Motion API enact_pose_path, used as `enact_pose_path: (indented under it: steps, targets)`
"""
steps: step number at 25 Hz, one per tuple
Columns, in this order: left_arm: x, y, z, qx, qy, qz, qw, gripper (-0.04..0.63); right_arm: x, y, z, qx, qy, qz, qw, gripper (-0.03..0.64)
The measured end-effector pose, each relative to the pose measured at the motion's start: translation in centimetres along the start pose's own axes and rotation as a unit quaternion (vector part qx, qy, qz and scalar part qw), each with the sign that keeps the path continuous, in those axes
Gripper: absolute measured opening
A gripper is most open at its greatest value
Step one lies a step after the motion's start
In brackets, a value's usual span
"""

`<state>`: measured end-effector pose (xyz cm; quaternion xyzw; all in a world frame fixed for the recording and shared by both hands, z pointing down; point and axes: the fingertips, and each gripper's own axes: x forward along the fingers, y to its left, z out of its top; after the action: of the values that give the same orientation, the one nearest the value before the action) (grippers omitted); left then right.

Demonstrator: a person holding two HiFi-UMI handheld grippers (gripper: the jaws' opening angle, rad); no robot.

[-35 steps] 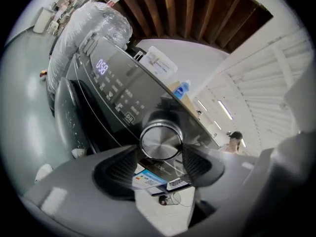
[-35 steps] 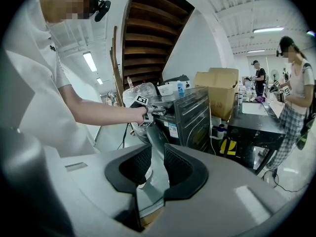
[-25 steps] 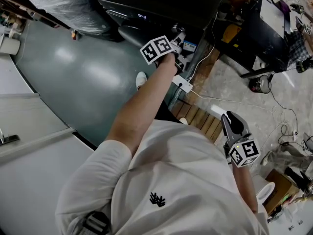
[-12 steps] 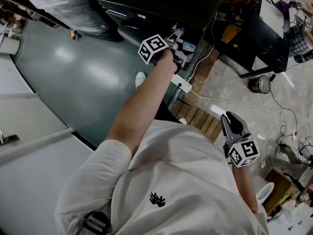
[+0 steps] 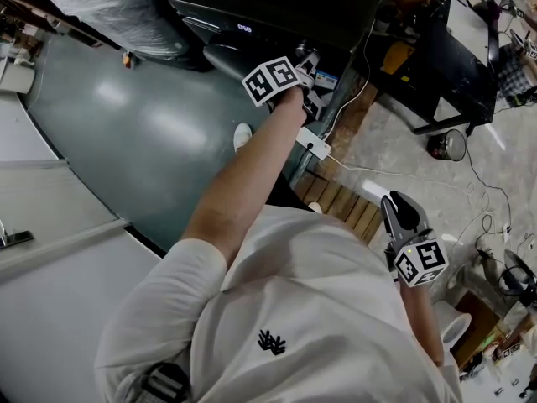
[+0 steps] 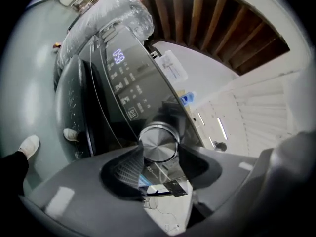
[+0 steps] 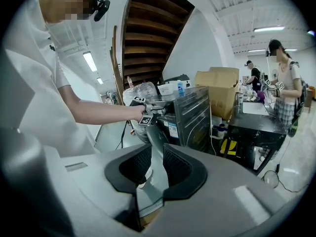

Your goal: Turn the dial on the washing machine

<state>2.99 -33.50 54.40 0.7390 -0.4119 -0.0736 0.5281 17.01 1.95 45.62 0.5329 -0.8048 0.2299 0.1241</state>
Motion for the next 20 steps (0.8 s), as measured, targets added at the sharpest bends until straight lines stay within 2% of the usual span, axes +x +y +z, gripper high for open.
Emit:
enact_pose_path:
  steps: [3, 8, 10, 13, 20]
  targets:
    - [-0.02, -0.17, -0.01, 0.027, 0.004, 0.008, 0.9996, 0.275, -0.15, -0.08, 0.3, 0.0, -0.002, -0.001, 1.0, 0.071]
    - [-0.22, 0.02, 0.18, 0.1, 0.021, 0.028, 0.9944, 0.275, 0.0, 0.39, 0.38, -0.002, 0.0, -0.002, 1.0, 0.071]
    - [-0.24, -0.04, 0.23, 0.109, 0.021, 0.028, 0.9934, 0.276, 0.0, 0.47, 0.43, -0.001, 0.001, -0.002, 1.0, 0.071]
    - [-0.28, -0.34, 0.16, 0.09, 0.014, 0.017, 0.9957, 0.276, -0.18, 0.31, 0.34, -0.001, 0.001, -0.002, 1.0, 0.071]
    - [-0.58, 0.47, -0.14, 0.007, 0.009, -0.004, 0.9999, 0.314, 0.01, 0.08, 0.32, -0.001, -0.004, 0.001, 1.0, 0.071]
